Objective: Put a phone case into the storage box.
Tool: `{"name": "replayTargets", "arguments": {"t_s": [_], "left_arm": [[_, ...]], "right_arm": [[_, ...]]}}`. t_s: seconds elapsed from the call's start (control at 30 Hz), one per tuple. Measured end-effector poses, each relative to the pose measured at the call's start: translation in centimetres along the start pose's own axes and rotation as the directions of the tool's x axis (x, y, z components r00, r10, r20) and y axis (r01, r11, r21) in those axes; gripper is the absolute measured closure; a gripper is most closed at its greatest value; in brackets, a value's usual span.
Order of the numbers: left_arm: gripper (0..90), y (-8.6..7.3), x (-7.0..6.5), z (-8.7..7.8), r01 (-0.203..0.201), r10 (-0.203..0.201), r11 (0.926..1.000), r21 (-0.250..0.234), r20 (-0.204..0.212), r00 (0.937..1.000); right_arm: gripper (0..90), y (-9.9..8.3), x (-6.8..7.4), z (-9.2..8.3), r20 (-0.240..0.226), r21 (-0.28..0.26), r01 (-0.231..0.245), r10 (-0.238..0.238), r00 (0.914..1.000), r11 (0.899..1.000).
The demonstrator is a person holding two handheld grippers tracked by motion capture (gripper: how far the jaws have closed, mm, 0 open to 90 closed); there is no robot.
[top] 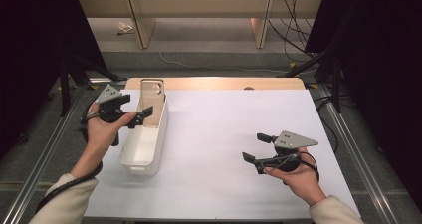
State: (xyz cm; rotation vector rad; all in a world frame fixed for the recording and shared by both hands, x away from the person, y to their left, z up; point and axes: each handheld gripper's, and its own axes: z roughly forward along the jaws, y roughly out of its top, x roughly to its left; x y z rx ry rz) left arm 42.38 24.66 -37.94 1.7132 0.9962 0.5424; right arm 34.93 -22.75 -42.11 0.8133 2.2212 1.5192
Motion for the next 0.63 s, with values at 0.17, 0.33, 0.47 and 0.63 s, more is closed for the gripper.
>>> {"name": "replayTargets", "arguments": {"t_s": [0.17, 0.33, 0.47, 0.63], "left_arm": [[0.0, -2.0, -2.4, -1.8, -0.006, 0.006, 0.9997, -0.024, 0.029, 0.9996], [0.0, -3.8, -4.8, -2.9, -0.036, 0.037, 0.9991, -0.021, 0.054, 0.9978], [0.0, -5.1, -5.9, -3.4, -0.069, 0.069, 0.9976, -0.008, 0.061, 0.9958], [0.0, -5.9, -6.5, -3.7, -0.084, 0.084, 0.9964, 0.005, 0.064, 0.9945]], "right_arm": [[17.2, -0.1, -0.1, 0.1, 0.0, 0.001, -0.004, 0.004, 1.0, 1.0], [17.2, 0.0, -0.1, 0.0, 0.002, -0.001, -0.001, 0.001, 1.0, 1.0], [17.2, -0.1, -0.2, 0.0, 0.003, -0.003, -0.001, 0.001, 1.0, 1.0], [17.1, 0.0, -0.1, 0.0, 0.0, -0.008, 0.004, -0.004, 1.0, 1.0]]}}
